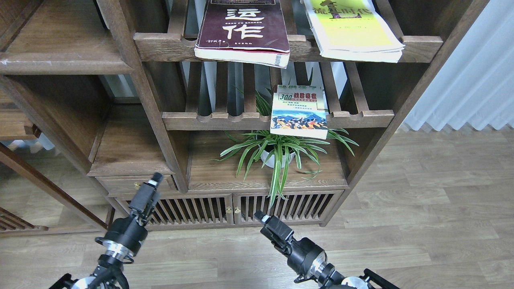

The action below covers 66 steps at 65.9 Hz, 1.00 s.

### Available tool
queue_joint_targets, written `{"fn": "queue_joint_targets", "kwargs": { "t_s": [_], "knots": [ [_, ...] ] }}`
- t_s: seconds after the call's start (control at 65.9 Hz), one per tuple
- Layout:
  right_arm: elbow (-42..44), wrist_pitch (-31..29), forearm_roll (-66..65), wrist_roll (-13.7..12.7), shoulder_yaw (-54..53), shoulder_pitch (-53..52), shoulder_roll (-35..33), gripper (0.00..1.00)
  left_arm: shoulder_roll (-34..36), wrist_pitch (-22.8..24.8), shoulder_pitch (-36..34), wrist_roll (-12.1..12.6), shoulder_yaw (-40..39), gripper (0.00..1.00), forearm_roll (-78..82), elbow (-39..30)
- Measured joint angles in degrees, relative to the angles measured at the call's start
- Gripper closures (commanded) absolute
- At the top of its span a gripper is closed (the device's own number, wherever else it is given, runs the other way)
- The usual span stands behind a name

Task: Organize books on shelf
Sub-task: 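Reach the right gripper up to the small blue book on the middle shelf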

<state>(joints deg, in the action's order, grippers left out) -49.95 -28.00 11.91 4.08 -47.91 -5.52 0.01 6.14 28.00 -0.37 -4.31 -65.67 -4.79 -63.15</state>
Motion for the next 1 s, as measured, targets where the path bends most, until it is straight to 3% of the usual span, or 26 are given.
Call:
{"fn": "queue_joint_targets", "kwargs": {
  "t_s": [0.152,0.318,0.698,0.864,1.001],
  "knots": [
    [-0.3,0.0,0.3,6.7,0.4,-2.8,0.0,0.0,0.3,0.0,1.5,0.1,-1.4,0.0,-0.3,0.1],
    [-1.3,0.0,1.2,11.9,1.4,-4.3,0.0,0.0,0.5,0.0,2.1,0.0,-1.9,0.0,-1.3,0.1],
    [-2.5,0.0,6.3,14.0,2.6,-8.5,0.0,0.0,0.8,0.0,4.8,-0.1,-5.0,0.0,-3.3,-0.2],
    [-3.2,0.0,10.0,18.3,5.8,-9.7,0.0,0.0,0.9,0.0,6.2,0.0,-5.7,0.0,-3.3,-0.2],
    [-3.7,2.0,11.7,19.1,6.4,-10.1,0.0,0.0,0.9,0.0,6.4,0.0,-5.8,0.0,-3.3,-0.2]
  ]
}}
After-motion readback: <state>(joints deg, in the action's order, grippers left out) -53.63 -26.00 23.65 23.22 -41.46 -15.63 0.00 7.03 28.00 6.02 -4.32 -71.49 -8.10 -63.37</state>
